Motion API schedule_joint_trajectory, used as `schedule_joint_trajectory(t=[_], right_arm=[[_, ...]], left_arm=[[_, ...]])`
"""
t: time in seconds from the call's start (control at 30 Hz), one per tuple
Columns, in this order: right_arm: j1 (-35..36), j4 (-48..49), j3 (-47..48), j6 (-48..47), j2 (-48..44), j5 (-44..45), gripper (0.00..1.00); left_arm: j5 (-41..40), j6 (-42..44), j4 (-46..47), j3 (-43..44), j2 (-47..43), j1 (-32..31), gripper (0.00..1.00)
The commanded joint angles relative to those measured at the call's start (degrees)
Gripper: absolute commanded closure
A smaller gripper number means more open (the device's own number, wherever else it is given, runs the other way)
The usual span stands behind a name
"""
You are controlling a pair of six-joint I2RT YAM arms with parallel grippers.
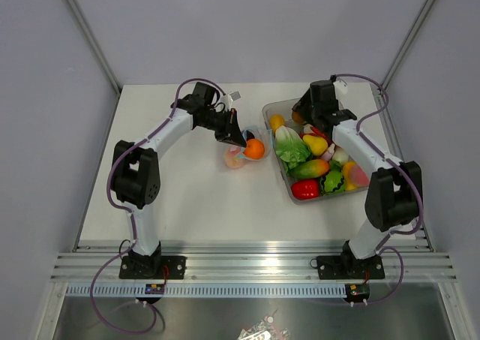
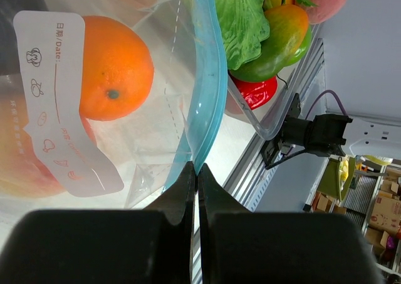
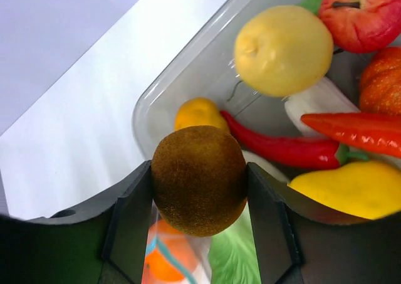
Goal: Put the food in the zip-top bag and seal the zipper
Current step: Pick up the fake fruit from the bin, then place the fake fruit in the zipper food storage bag.
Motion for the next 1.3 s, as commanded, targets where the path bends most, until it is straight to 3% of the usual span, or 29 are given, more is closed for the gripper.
schedule_joint_trajectory(t=[0.0,0.17,0.37,0.77,0.9,1.03,1.13,1.27], right_arm=[[3.7,1.0,-2.6,-3.5,-6.1,-1.7,0.59],[11.0,2.1,-5.5,-6.0,-10.8,-6.7,0.57],[15.9,3.3,-7.3,-3.4,-9.9,-7.6,0.56],[17.0,4.6,0.8,-0.5,0.9,-8.8,0.52],[17.0,5.2,4.0,0.5,3.7,-11.4,0.38],[17.0,4.4,5.4,0.8,3.8,-12.3,0.15],[17.0,3.5,5.0,0.4,2.9,-11.3,0.09],[17.0,2.0,3.7,-0.5,0.5,-9.8,0.16]], left_arm=[[-0.3,-0.8,2.1,1.7,-2.2,0.4,1.00],[0.0,-1.1,2.5,0.6,-2.9,0.4,1.00],[2.1,-3.7,5.1,-1.4,-3.8,0.4,1.00],[3.6,-4.7,5.7,-1.8,-6.1,0.4,1.00],[3.6,-4.8,5.7,-1.9,-6.0,0.4,1.00],[3.8,-5.0,5.9,-1.8,-6.0,0.4,1.00],[4.0,-4.8,5.9,-1.8,-6.0,0.6,1.00],[4.1,-5.0,6.1,-1.8,-6.3,0.8,1.00]])
